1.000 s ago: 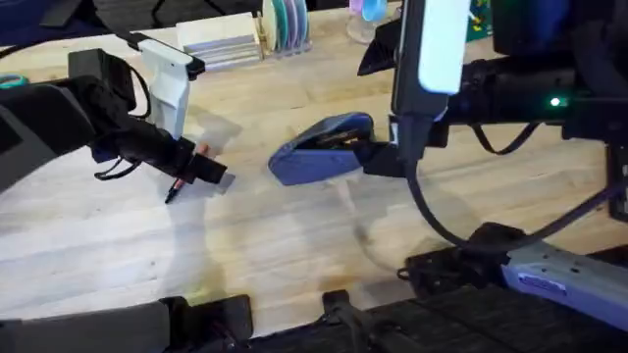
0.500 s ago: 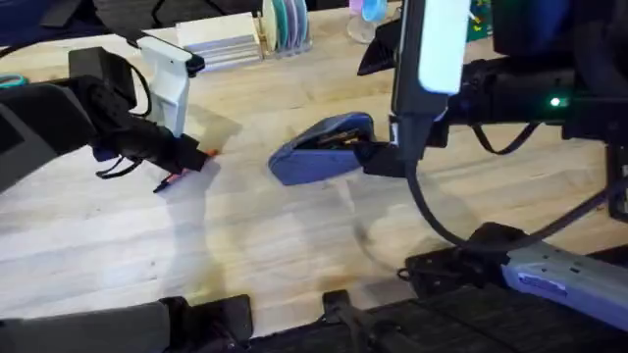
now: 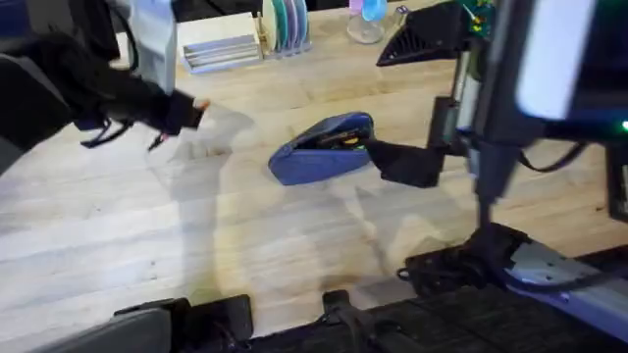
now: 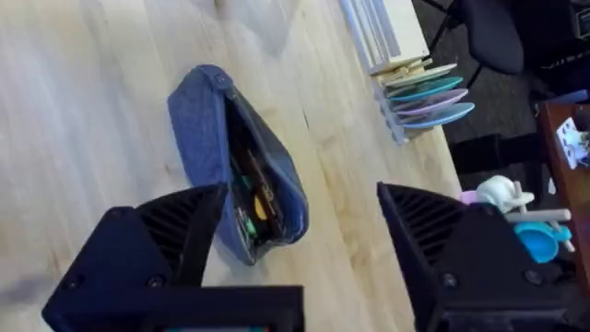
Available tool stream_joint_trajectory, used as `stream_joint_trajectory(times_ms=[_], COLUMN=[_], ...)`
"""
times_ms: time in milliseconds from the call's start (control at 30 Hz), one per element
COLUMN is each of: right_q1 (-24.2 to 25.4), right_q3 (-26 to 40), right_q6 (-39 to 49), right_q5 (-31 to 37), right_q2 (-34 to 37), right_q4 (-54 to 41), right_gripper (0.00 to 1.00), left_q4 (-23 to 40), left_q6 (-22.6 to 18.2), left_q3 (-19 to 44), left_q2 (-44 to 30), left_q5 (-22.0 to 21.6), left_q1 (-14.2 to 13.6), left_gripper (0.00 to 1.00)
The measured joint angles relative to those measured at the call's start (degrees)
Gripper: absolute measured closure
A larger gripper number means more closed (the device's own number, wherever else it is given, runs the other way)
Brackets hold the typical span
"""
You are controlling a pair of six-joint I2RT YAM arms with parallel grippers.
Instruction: Unzip the bag, pick up the pens from the table one at a time and place them inside, then zip the bag closed.
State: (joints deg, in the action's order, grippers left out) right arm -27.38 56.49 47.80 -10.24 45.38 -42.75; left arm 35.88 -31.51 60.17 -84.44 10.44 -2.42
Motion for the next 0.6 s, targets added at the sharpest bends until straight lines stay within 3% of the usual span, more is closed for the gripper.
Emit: stream_joint_trajectory(times_ms=[333,600], right_q1=[0.0,0.0], right_q3=[0.0,0.0], right_q6=[-3.02,-4.38], right_q5=[0.0,0.0], right_q2=[-6.85,-11.07], right_q4=[-5.8,-7.46], right_gripper=[0.003,0.003], left_q4=[-3.67,-16.43], left_q6=[11.34,22.55], left_q3=[3.32,3.34], left_q2=[6.42,6.62], left_q5=[0.89,6.75], left_q1=[-13.32,-24.2], left_gripper=[0.958,0.958])
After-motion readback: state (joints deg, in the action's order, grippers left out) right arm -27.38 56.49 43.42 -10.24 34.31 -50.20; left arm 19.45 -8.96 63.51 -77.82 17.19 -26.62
